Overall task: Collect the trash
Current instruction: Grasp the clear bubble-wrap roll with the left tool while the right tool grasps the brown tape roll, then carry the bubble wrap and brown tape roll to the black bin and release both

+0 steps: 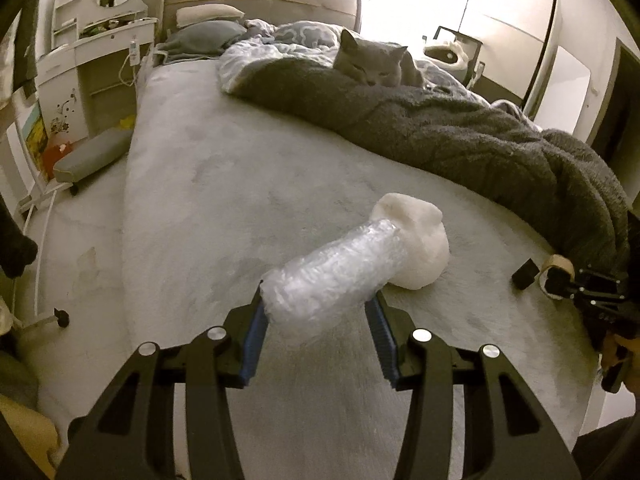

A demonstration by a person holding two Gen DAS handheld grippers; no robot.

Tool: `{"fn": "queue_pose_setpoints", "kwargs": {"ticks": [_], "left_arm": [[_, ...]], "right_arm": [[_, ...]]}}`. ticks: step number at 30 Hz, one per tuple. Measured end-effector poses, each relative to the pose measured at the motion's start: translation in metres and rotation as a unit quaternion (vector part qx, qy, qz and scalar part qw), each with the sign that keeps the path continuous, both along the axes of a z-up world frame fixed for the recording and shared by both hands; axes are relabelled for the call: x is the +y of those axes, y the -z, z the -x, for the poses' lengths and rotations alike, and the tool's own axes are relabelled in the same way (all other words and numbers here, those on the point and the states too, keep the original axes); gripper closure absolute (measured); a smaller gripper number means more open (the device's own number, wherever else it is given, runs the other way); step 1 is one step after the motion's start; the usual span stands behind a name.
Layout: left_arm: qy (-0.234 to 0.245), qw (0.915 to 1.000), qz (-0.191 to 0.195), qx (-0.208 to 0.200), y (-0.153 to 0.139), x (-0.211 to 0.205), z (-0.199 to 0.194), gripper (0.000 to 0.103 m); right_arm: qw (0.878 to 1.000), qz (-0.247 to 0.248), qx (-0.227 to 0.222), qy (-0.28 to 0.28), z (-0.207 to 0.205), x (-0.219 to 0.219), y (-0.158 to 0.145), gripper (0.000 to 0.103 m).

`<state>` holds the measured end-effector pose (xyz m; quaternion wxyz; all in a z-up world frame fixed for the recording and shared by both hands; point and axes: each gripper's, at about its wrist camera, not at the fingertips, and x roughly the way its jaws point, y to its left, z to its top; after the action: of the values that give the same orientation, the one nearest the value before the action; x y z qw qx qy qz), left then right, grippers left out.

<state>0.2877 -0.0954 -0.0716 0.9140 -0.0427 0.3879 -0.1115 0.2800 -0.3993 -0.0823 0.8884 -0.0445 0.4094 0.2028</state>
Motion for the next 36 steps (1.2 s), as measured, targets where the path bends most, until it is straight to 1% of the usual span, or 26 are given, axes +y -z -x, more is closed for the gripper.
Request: {"fn": "queue_pose_setpoints", "kwargs": {"ticks": [2,6,10,13,16,23,26,30,33,36], "left_arm": [[-0.01,0.9999,0.011,-0.002,0.0,0.005,0.008,0.053],[-0.022,0.9997,-0.001,-0.014,-0.001,0.008,0.022,0.053],[-0.04,0.9989,0.007,-0.023,-0.006,0.018,0.037,0.053],[-0.05,0.9983,-0.005,-0.031,-0.009,0.018,0.05,0.053],[-0.06,0.9977,-0.003,-0.03,-0.009,0.017,0.062,0.053],[-0.085,0.9963,-0.01,-0.008,0.003,0.019,0.085,0.053],[-0.101,0.9949,-0.001,0.002,0.007,0.03,0.093,0.053],[-0.131,0.9913,0.009,0.006,0.007,0.046,0.102,0.053],[-0.146,0.9891,0.019,0.008,0.007,0.057,0.108,0.053],[-0.156,0.9875,0.013,0.011,0.009,0.065,0.112,0.053]], "right_arm": [[1.0,0.0,0.001,0.002,0.001,0.0,0.0,0.082],[1.0,-0.01,-0.004,0.02,0.003,-0.004,-0.005,0.082],[0.999,-0.036,-0.005,0.031,0.011,-0.006,-0.014,0.082],[0.997,-0.06,-0.002,0.039,0.018,-0.005,-0.019,0.082],[0.996,-0.083,0.003,0.042,0.025,-0.001,-0.025,0.082],[0.995,-0.098,0.016,0.03,0.035,0.022,-0.026,0.082],[0.994,-0.104,0.023,0.017,0.04,0.038,-0.025,0.082],[0.994,-0.103,0.021,-0.006,0.047,0.061,-0.031,0.082],[0.994,-0.102,0.018,-0.024,0.051,0.077,-0.035,0.082],[0.993,-0.108,0.019,-0.031,0.052,0.085,-0.037,0.082]]}}
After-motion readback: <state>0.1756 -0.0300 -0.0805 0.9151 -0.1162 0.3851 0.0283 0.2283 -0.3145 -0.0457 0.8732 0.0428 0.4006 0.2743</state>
